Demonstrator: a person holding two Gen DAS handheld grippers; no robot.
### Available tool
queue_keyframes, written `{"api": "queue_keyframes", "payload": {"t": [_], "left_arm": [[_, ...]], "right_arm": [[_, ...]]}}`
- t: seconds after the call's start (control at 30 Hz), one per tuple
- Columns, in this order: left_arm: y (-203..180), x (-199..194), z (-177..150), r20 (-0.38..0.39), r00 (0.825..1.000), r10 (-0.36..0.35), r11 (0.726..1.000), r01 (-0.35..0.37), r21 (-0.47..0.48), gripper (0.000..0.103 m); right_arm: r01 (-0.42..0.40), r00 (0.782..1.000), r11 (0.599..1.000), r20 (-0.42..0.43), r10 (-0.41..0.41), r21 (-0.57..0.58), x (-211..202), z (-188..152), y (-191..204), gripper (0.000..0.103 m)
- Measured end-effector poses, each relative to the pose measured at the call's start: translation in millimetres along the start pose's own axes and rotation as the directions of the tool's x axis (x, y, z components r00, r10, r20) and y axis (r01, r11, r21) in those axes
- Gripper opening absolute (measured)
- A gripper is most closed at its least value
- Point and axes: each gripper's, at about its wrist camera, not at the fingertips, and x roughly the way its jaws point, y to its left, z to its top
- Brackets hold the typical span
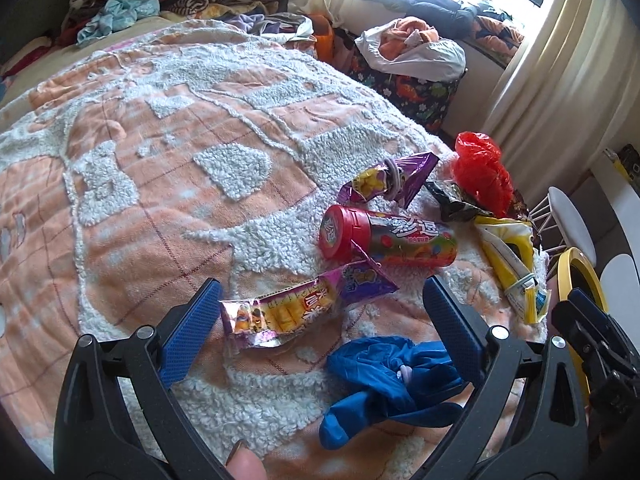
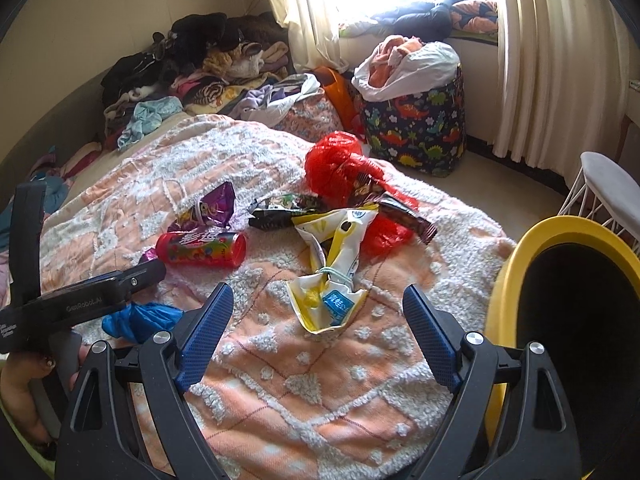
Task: Collect trash
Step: 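Move both tools back over the bed toward the remaining wrappers, then grasp the purple wrapper with the left gripper while the right gripper grasps the white-yellow plastic bag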
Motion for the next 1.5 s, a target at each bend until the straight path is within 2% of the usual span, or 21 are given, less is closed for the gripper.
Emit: {"api": "queue_keyframes", "payload": {"t": [0.23,0.4,0.47,0.53,0.67,0.93,1.0,1.07,1.27,1.5], "left_arm": [[-0.9,5.8,-2.2,-0.008,1.0,0.02,1.0,-0.02,0.013,0.079],[1.6,7.7,-2.5,-0.012,1.0,0.019,1.0,-0.019,0.016,0.076],[1.7,7.8,-3.3,-0.011,1.0,0.023,1.0,-0.023,0.021,0.073],[2.0,7.8,-4.1,-0.011,0.999,0.033,0.999,-0.033,0.025,0.068],[4.4,6.5,-4.6,-0.01,0.999,0.035,0.999,-0.035,0.026,0.063],[8.5,0.5,-3.5,-0.009,0.999,0.044,0.999,-0.044,0.023,0.049],[8.7,-2.0,-2.1,-0.007,0.999,0.038,0.999,-0.038,0.021,0.042],[6.0,-4.0,-0.9,-0.007,1.0,0.028,0.999,-0.028,0.027,0.031],[0.4,-7.3,-0.2,-0.013,1.0,-0.011,0.999,0.011,0.03,0.024],[-5.3,-23.3,7.0,0.028,0.998,-0.063,0.998,0.062,0.017,0.022]], "right_arm": [[-0.012,0.999,0.999,-0.052,0.014,0.035,26.9,3.7,-1.4,0.083],[0.0,0.995,0.997,-0.103,0.008,0.075,47.2,3.8,-6.5,0.069],[0.011,0.992,0.997,-0.13,-0.001,0.082,53.9,2.1,-9.2,0.052],[0.021,0.991,0.996,-0.133,-0.009,0.091,54.2,0.9,-12.0,0.04],[-0.001,0.995,0.994,-0.102,0.012,0.11,44.1,-0.5,-16.9,0.031],[-0.037,0.998,0.997,-0.047,0.04,0.073,10.1,-6.0,-13.1,0.03],[-0.047,0.998,0.997,-0.04,0.049,0.056,3.2,-7.8,-11.0,0.03],[-0.049,0.998,0.998,-0.036,0.051,0.05,-0.8,-9.8,-9.2,0.03],[-0.062,0.998,0.996,-0.021,0.064,0.07,-14.7,-14.7,-15.2,0.029],[-0.071,0.997,0.995,0.002,0.071,0.073,-29.3,-17.4,-19.1,0.029]]}}
